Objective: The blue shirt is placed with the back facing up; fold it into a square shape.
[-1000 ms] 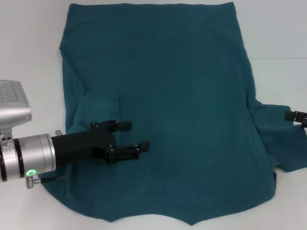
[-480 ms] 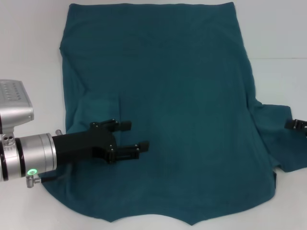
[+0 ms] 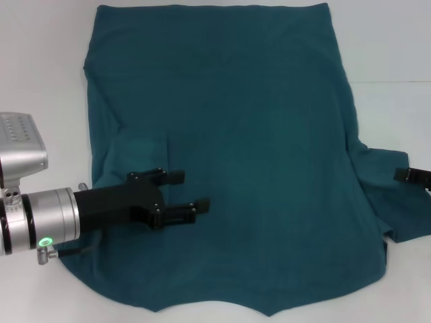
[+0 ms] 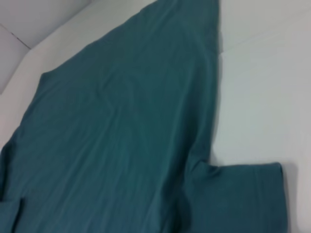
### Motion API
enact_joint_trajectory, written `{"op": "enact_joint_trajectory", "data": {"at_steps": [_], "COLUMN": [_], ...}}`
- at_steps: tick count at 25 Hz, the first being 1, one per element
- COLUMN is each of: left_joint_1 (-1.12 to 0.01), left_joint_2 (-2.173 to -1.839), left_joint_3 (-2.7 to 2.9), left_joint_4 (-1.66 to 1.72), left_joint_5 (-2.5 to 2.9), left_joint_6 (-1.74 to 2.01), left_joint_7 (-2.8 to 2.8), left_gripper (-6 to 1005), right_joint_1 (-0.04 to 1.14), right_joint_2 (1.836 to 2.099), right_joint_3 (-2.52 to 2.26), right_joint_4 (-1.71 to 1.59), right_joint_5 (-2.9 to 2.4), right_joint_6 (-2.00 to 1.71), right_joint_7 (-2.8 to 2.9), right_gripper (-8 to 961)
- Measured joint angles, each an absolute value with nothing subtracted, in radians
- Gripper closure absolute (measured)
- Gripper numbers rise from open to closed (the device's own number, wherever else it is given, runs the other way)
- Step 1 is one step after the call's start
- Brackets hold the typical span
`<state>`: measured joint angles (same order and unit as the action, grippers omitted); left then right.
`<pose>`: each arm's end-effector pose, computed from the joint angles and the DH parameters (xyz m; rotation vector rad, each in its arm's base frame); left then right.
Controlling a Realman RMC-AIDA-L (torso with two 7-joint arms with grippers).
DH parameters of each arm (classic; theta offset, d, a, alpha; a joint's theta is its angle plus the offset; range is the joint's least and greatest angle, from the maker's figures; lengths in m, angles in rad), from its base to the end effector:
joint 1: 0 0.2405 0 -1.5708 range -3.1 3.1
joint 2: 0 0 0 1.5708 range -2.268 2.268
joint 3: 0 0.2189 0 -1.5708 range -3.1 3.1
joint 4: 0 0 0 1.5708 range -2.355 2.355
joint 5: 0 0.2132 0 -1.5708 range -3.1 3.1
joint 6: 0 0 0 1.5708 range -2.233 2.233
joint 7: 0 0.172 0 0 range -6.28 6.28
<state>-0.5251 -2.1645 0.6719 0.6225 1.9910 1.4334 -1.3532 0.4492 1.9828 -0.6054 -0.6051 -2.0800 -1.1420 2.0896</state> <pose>-0.2216 0.3277 -0.0396 -2.6428 -0.7063 -0.7323 0.3379 0.3503 0.0453 -1.9157 1.6095 0.5683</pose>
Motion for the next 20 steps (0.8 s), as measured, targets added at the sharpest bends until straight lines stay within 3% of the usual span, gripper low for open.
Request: {"op": "enact_joint_trajectory", "data": {"at_steps": [2,18,20], "left_joint_1": [-0.524,-0.523,-0.523], "left_joint_2": [-2.164,-2.164,-2.164], "left_joint_3": [0.671,0.672,0.672], "left_joint_4": [0.621,0.605,0.604], "left_joint_5": [1.991,1.986,1.986], "left_joint_6": [1.431,1.417,1.416], "left_joint_7": [-1.353,-1.348,-1.348], "left_gripper": [146,148,149], "right_joint_1": [0.450,0.450,0.451], "right_joint_2": [1.984,2.014,2.018], "right_joint_3": [-0.605,-0.514,-0.486], "right_joint_4": [-0.605,-0.604,-0.598], "right_joint_5": [-2.079,-2.070,-2.051], "right_joint_6": [-1.143,-1.137,-1.137], "right_joint_7": [2.089,2.019,1.982], "right_gripper": [209,901,910]}}
